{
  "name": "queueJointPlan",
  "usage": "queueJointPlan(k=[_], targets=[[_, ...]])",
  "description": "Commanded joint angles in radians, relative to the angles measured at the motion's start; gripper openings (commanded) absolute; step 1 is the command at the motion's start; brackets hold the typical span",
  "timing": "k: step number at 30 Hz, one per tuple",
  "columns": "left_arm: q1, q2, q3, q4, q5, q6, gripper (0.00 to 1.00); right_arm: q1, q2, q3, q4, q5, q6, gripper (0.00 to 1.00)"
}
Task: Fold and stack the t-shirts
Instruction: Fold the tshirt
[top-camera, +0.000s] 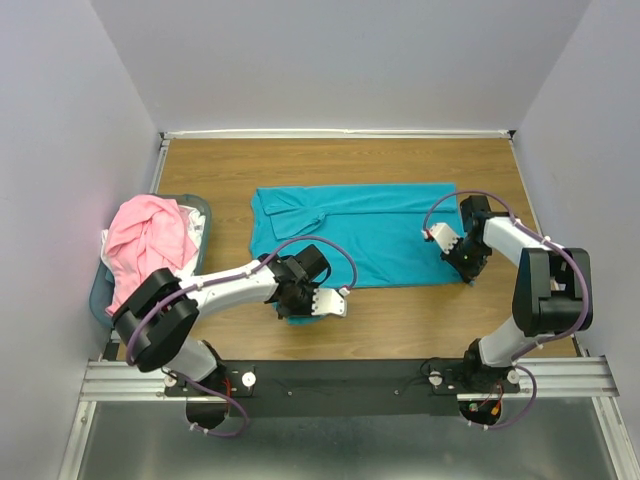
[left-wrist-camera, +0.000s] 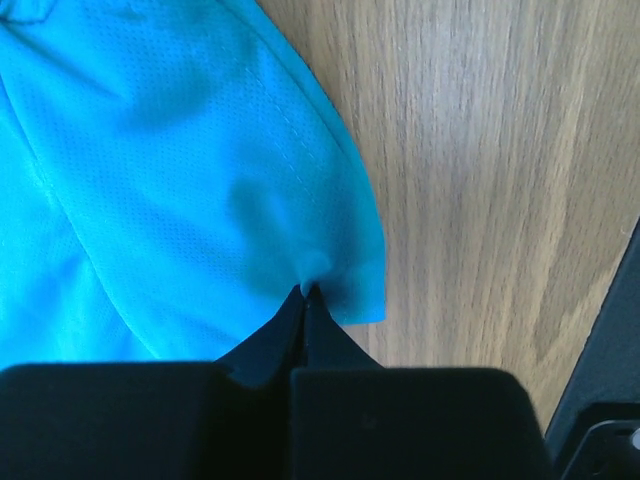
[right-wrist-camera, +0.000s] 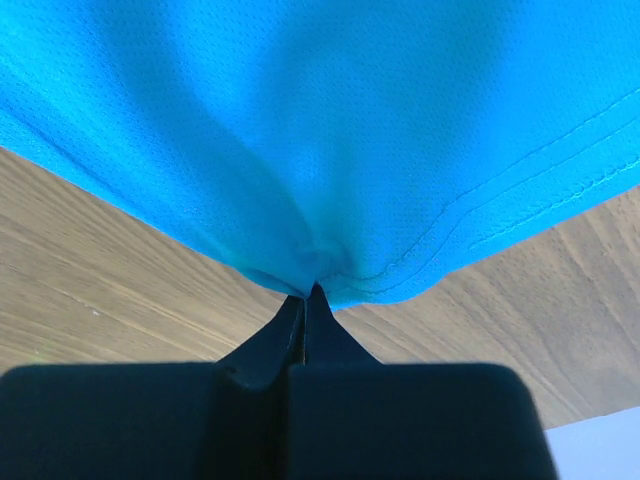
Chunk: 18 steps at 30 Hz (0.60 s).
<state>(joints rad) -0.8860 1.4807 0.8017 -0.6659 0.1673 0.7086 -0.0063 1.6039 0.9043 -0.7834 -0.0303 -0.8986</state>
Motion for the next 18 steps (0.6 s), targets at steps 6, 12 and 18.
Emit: queueJointPlan(k=[6, 12, 18], targets=[[-0.002, -0.155, 0.060, -0.158, 0.008, -0.021, 0.00, 0.005, -0.134, -0.010, -0.089, -0.005, -0.016, 0.01], [0.025, -0.209, 0.149, -0.228, -0.008, -0.017, 0.00, 0.005, -0.194, 0.019, -0.145, 0.004, -0.036, 0.01], [0.104, -0.168, 0.267, -0.227, -0.041, 0.046, 0.00, 0.005, -0.134, 0.077, -0.165, 0.007, -0.034, 0.01]])
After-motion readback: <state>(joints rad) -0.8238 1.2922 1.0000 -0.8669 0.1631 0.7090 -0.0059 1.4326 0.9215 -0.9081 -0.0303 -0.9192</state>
